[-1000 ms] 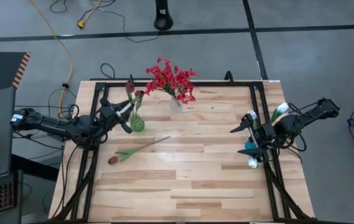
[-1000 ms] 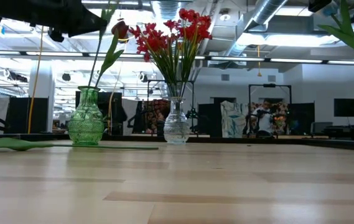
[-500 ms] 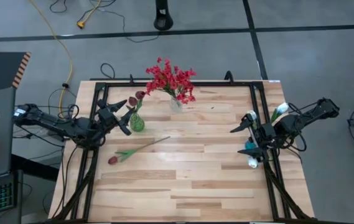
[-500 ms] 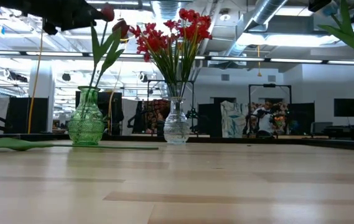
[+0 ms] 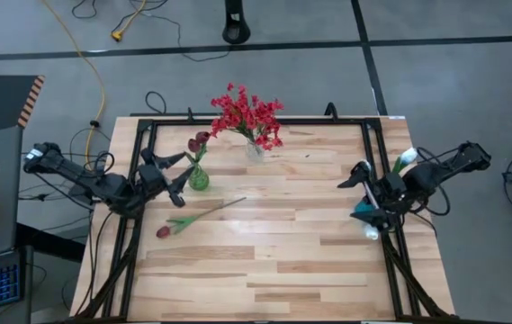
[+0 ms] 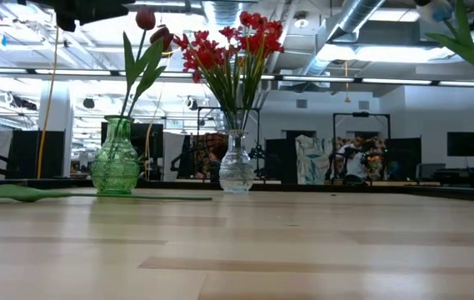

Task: Sort flowers into vase by color
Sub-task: Move the blue vase to the top of the table

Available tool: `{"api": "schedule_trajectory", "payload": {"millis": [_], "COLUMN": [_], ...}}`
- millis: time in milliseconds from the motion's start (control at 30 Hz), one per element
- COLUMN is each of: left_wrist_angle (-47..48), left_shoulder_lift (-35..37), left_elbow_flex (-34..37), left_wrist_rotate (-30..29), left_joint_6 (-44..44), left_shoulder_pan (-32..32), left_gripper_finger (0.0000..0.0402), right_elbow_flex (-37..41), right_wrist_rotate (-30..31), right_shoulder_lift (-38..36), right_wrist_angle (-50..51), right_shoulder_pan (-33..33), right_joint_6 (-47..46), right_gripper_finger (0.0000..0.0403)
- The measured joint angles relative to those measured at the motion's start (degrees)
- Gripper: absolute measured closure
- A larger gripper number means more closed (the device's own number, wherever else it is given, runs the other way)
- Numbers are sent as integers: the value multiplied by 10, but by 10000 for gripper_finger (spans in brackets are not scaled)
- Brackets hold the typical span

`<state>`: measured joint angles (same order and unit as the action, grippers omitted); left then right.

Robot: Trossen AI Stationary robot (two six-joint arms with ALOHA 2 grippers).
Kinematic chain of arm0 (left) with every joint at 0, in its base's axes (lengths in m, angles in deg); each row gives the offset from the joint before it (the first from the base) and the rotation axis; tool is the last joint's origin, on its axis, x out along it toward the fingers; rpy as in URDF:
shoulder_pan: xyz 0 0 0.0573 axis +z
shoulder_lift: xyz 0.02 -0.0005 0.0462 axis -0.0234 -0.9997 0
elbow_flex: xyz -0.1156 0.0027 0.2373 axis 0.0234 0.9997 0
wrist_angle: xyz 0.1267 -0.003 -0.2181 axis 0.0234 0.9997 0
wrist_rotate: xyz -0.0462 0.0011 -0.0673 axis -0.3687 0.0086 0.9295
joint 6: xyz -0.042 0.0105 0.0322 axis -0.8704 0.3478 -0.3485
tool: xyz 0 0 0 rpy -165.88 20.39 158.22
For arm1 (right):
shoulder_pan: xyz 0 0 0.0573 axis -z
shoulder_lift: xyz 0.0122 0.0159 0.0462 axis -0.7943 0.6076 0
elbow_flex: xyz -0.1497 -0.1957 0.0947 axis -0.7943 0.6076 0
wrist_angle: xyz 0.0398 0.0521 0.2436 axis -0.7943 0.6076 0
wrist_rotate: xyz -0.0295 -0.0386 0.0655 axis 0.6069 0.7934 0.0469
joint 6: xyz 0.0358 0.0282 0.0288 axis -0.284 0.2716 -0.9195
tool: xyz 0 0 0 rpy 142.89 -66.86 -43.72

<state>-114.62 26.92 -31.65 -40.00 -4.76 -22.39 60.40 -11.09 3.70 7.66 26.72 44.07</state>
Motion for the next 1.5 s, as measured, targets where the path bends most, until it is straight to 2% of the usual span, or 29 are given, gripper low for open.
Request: {"api": "schedule_trajectory", "payload": {"millis": [233, 400, 500, 800, 1267, 1500], "left_wrist_angle": [0, 1, 6, 38, 34, 34], "left_shoulder_lift": [0, 0, 0, -18, -78, -105], "left_elbow_flex": [0, 0, 0, 0, 0, 0], "left_wrist_rotate": [5, 44, 62, 66, 83, 93], "left_joint_6": [-1, -14, -15, -51, -94, -112], "left_shoulder_pan": [-12, -12, -12, -12, -12, -12], "left_gripper_finger": [188, 188, 188, 188, 188, 188], "right_elbow_flex": [0, -3, -24, -101, -203, -267], "right_wrist_rotate": [0, 0, -4, -18, -28, -28], "right_shoulder_lift": [0, 0, 1, 26, 106, 109], "right_wrist_angle": [-85, -130, -112, -30, -27, 113], "right_shoulder_pan": [0, 0, 0, 0, 0, -1], "right_joint_6": [0, -2, -2, 5, 4, -2], "right_gripper_finger": [5, 5, 5, 5, 5, 5]}}
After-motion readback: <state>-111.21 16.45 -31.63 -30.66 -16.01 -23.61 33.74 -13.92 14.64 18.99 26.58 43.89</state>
